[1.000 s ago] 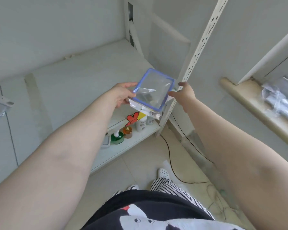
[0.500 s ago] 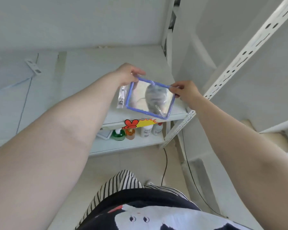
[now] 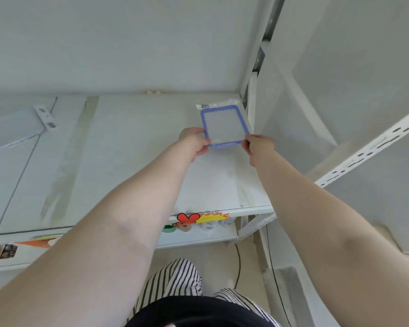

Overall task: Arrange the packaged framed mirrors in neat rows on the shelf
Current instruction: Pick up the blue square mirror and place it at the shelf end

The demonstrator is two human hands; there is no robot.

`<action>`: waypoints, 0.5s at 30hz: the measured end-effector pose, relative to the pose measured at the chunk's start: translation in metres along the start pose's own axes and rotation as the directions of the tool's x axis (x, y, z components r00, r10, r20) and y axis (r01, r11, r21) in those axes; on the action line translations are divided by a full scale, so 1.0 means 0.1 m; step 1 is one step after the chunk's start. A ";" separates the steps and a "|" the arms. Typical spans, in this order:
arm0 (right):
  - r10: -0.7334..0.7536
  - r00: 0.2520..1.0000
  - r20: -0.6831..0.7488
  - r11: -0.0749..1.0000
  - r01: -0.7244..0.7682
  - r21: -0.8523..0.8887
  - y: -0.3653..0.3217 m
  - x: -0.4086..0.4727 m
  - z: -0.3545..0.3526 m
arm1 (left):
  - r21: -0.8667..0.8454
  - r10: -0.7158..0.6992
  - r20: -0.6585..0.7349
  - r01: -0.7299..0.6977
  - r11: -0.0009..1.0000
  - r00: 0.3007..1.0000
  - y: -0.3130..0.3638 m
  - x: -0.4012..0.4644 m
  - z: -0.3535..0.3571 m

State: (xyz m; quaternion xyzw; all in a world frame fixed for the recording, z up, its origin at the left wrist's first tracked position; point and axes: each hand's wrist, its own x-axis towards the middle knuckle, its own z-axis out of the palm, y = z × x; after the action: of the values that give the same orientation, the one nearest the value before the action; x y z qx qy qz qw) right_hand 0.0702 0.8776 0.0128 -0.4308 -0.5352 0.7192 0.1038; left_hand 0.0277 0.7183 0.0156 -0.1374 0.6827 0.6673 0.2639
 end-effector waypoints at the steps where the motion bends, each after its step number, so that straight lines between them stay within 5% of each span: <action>1: -0.006 1.000 0.016 1.000 0.006 0.002 0.00 0.08 0.03 | 0.000 0.021 -0.010 -0.021 1.000 1.000 0.00 0.09 0.02; 7: -0.144 0.989 0.035 0.978 0.147 -0.145 0.13 0.63 0.15 | 0.021 0.130 -0.112 -0.128 0.992 0.985 -0.15 0.64 0.19; 15: -0.330 0.942 0.062 0.826 0.320 -0.465 0.38 1.17 0.29 | 0.257 0.273 -0.194 -0.220 0.941 0.942 -0.32 1.10 0.26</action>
State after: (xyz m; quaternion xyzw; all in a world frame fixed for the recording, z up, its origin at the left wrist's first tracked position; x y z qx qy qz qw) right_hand -0.0098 0.9139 -0.0772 -0.3532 -0.7570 0.5358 0.1230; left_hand -0.0408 0.7602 -0.0698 -0.0939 0.7933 0.5910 0.1126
